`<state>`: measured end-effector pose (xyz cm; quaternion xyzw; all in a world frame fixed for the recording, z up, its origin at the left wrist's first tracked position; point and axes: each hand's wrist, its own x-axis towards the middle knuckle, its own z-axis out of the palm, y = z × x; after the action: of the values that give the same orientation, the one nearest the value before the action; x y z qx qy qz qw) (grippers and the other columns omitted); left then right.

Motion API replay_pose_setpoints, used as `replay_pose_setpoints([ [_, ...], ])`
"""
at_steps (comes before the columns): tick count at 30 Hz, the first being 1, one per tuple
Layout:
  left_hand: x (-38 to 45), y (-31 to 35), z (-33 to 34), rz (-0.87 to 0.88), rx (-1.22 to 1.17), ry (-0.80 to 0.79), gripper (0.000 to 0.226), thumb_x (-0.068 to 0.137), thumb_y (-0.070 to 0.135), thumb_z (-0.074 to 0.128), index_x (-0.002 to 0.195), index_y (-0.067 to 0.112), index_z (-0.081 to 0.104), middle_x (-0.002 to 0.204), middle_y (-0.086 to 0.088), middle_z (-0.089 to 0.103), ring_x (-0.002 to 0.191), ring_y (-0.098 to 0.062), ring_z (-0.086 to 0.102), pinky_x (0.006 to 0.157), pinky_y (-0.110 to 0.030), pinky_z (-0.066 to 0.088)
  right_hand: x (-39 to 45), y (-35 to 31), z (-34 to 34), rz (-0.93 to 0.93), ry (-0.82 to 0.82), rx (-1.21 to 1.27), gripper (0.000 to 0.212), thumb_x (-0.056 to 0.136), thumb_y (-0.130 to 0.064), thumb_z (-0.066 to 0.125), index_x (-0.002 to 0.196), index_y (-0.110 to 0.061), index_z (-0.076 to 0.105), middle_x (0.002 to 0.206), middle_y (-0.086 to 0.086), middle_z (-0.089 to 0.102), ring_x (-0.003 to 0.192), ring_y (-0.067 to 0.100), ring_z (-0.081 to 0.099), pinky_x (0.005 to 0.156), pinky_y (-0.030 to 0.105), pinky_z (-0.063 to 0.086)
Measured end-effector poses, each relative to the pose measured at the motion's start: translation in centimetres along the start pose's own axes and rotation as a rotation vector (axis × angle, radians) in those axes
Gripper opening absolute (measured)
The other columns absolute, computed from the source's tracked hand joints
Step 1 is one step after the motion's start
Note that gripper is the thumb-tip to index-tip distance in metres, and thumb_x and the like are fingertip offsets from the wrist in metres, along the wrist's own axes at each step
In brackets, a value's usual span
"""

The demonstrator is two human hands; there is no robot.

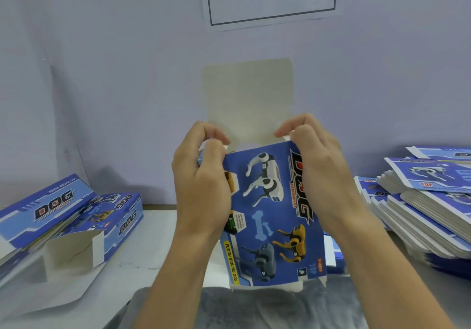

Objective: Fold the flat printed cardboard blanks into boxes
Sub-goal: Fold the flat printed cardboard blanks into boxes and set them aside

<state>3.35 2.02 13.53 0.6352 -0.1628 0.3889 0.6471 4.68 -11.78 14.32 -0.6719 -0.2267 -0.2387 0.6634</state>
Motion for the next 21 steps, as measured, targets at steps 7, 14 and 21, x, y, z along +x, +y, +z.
replay_pose_setpoints([
  [7,0.5,-0.5,-0.1,-0.106,-0.078,-0.017,0.031,0.091,0.023,0.048,0.120,0.033,0.045,0.096,-0.008,0.056,0.049,-0.007,0.046,0.042,-0.017,0.040,-0.2,1.1,-0.3,0.145,-0.031,0.176,0.040,0.076,-0.047,0.046,0.116,-0.053,0.046,0.066,0.004,0.053,0.061,0.021,0.053,0.055,0.034,0.050],
  [14,0.9,-0.9,-0.8,-0.181,-0.003,-0.006,0.030,0.095,0.025,0.051,0.125,0.023,0.053,0.115,-0.011,0.065,0.079,-0.034,0.068,0.053,-0.029,0.052,-0.1,1.8,0.5,0.163,-0.112,0.240,0.026,0.077,-0.045,0.045,0.091,-0.037,0.065,0.083,0.011,0.068,0.070,0.021,0.069,0.066,0.039,0.053],
  [21,0.8,-0.6,-0.6,-0.130,-0.014,-0.062,0.028,0.081,0.029,0.044,0.107,0.025,0.055,0.101,-0.007,0.066,0.069,-0.019,0.063,0.052,-0.027,0.048,-0.1,1.8,0.3,0.201,-0.049,0.267,0.029,0.077,-0.042,0.044,0.102,-0.039,0.057,0.056,-0.004,0.055,0.051,0.011,0.061,0.048,0.027,0.051],
])
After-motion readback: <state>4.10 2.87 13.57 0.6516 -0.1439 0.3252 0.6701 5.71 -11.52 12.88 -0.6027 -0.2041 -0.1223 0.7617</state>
